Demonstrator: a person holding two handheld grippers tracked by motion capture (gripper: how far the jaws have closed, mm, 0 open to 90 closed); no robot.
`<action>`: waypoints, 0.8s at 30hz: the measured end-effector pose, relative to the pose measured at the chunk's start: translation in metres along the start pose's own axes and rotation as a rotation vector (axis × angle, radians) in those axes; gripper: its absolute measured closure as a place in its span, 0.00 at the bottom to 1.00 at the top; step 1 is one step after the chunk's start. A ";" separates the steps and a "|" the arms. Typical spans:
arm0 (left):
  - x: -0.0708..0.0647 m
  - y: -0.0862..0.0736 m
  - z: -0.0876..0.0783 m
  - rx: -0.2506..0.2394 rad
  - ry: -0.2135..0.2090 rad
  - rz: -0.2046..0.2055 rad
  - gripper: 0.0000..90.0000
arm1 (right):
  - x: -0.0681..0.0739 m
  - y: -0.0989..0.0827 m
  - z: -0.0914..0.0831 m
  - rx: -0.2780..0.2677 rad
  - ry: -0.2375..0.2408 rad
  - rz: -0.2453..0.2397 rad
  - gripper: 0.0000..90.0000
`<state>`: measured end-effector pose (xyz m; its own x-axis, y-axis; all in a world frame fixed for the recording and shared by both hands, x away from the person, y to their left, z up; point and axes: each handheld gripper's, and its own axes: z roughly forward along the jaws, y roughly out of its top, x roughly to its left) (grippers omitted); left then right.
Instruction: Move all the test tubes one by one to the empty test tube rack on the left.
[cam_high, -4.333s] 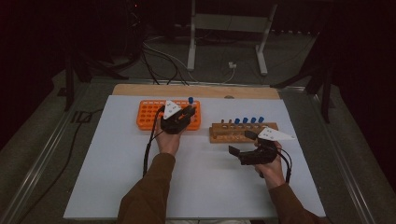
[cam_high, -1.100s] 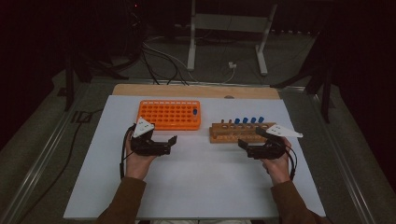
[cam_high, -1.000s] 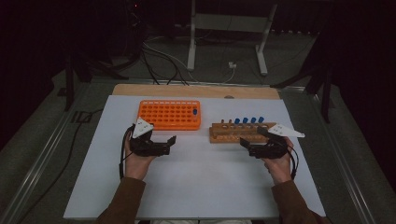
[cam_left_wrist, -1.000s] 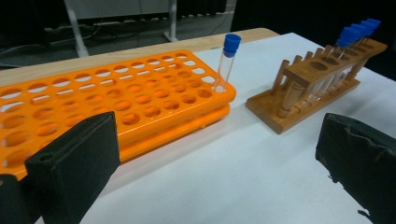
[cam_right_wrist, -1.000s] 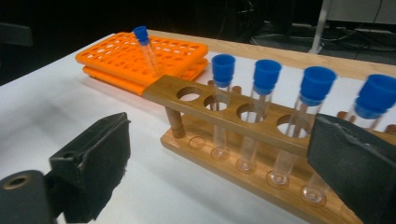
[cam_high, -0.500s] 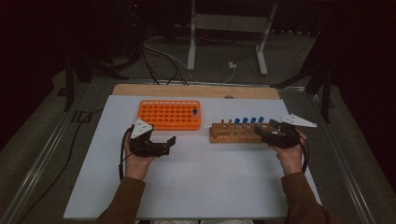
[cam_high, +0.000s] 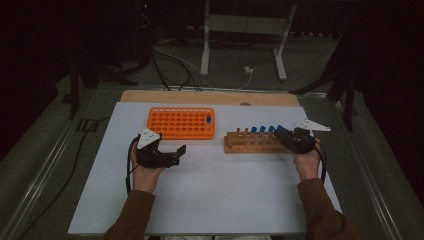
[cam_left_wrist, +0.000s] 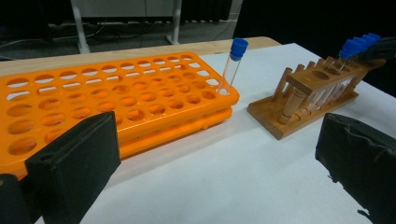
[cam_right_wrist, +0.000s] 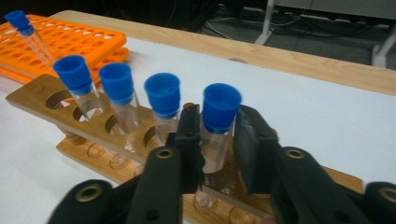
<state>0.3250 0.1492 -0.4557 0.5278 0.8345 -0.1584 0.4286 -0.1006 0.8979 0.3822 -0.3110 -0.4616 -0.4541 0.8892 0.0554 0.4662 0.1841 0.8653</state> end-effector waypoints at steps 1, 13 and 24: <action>0.000 0.000 0.000 0.000 -0.001 0.000 0.01 | 0.001 -0.001 0.001 0.004 -0.001 -0.002 0.83; -0.002 0.000 0.002 -0.001 -0.004 0.005 0.01 | 0.007 0.000 -0.002 -0.021 -0.023 -0.011 0.86; -0.004 -0.005 0.008 0.025 -0.007 0.015 0.01 | 0.006 0.011 -0.016 -0.072 -0.023 -0.005 0.86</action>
<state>0.3268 0.1424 -0.4625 0.5395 0.8289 -0.1480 0.4384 -0.1264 0.8899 0.3725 -0.3106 -0.4443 -0.4383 0.8979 0.0404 0.4080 0.1587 0.8991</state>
